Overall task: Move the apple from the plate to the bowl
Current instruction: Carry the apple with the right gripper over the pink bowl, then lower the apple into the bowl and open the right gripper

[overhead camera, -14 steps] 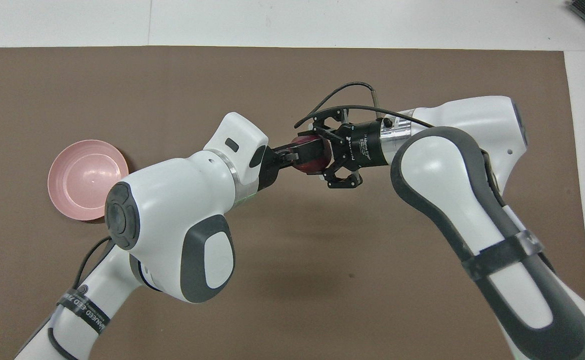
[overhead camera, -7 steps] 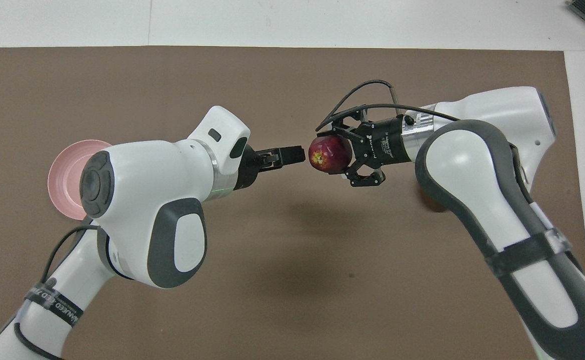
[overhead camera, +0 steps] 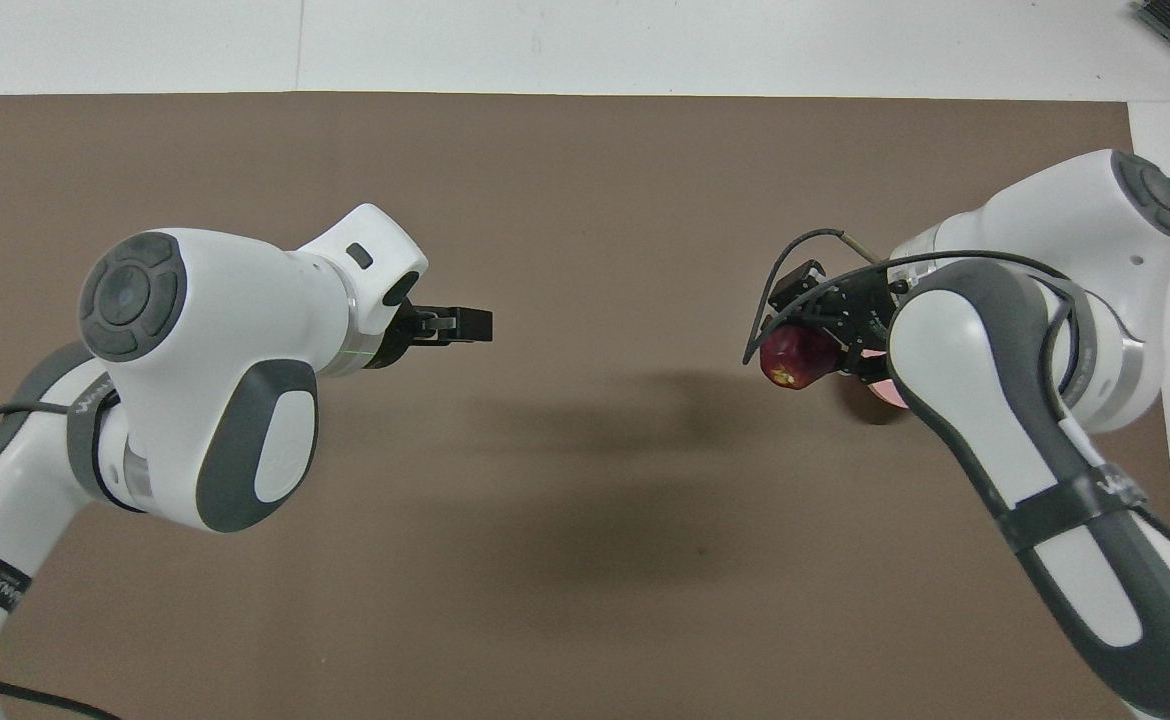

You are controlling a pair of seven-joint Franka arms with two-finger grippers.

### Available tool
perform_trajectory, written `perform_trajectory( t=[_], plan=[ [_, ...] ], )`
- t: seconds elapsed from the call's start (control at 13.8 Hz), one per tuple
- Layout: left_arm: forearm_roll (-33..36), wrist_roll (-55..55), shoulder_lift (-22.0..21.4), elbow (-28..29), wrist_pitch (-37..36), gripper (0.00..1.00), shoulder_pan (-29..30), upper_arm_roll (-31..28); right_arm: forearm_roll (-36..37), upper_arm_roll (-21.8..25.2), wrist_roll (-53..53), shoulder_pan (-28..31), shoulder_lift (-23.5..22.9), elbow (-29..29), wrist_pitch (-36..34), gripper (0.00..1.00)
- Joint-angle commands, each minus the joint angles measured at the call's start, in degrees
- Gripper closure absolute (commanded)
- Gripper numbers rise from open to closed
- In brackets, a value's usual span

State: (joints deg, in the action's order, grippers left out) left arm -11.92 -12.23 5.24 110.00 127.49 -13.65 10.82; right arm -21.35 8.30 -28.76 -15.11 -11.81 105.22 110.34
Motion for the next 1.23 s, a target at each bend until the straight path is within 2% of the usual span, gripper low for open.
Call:
perform_trajectory(
  t=[0.0,0.14,0.36,0.58,1.01,1.16],
  plan=[
    [6.46,0.89,-0.06,-2.59,-6.53,0.0,2.83,0.34,9.28,-0.39,14.03,5.25,3.8,5.25,0.66,1.0],
    [6.82,0.98,0.47,-3.82,-9.97,0.0,4.86,0.34,13.69,-0.48,21.35,9.56,3.55,5.26,1.54,1.0],
    [15.94,1.33,0.65,-4.71,-11.47,0.0,6.01,0.34,15.99,-0.48,23.05,10.72,1.71,5.26,4.61,1.0],
    [16.05,2.12,0.83,-6.2,-12.69,0.0,6.35,0.43,15.99,-0.57,22.43,10.89,-1.02,5.26,8.03,1.0],
    [17.11,10.81,-1.28,-10.68,-22.79,0.0,9.87,-0.18,14.76,-0.66,21.56,10.54,-3.05,4.91,10.34,1.0],
    [16.84,11.17,-1.54,-12.96,-26.49,0.0,10.22,-0.36,14.68,-0.66,21.03,10.54,-4.62,4.47,10.68,0.9]
  ],
)
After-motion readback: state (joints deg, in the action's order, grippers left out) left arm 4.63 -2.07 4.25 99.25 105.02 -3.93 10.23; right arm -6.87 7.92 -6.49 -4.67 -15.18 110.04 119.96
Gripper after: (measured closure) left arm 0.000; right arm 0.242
